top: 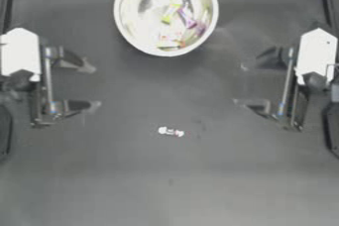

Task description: Put candies in bowl

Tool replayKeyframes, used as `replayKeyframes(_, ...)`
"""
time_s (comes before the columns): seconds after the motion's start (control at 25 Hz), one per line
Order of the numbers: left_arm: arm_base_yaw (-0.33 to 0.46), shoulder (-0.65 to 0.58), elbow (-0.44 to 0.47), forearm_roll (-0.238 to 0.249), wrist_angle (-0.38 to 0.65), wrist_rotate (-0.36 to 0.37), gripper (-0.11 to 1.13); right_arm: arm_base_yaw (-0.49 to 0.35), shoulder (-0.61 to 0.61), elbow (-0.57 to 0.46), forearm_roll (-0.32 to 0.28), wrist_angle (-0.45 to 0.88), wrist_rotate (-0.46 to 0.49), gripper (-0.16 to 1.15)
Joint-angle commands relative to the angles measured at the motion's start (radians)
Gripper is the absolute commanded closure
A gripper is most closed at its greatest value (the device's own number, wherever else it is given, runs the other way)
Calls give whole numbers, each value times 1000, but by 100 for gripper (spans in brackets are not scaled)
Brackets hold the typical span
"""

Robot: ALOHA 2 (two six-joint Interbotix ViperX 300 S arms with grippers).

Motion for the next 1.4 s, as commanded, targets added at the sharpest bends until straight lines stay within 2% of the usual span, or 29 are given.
replayKeyframes(0.04, -3, 72, -89, 8, 52, 35, -1, 23, -25, 12, 26, -3, 6, -2)
replayKeyframes(0.32, -26, 270, -216, 8, 91, 87, 0, 40, -63, 55, 35, -29, 17, -2)
replayKeyframes(0.6, -66, 454, -314, 15, 91, 94, 0, 38, -66, 86, 35, -80, 15, -2)
replayKeyframes(1.24, -87, 686, -446, 15, 95, 95, 0, 40, -64, 109, 31, -153, 20, -2)
replayKeyframes(1.4, -95, 738, -482, 14, 123, 106, 0, 40, -63, 109, 29, -164, 21, -2)
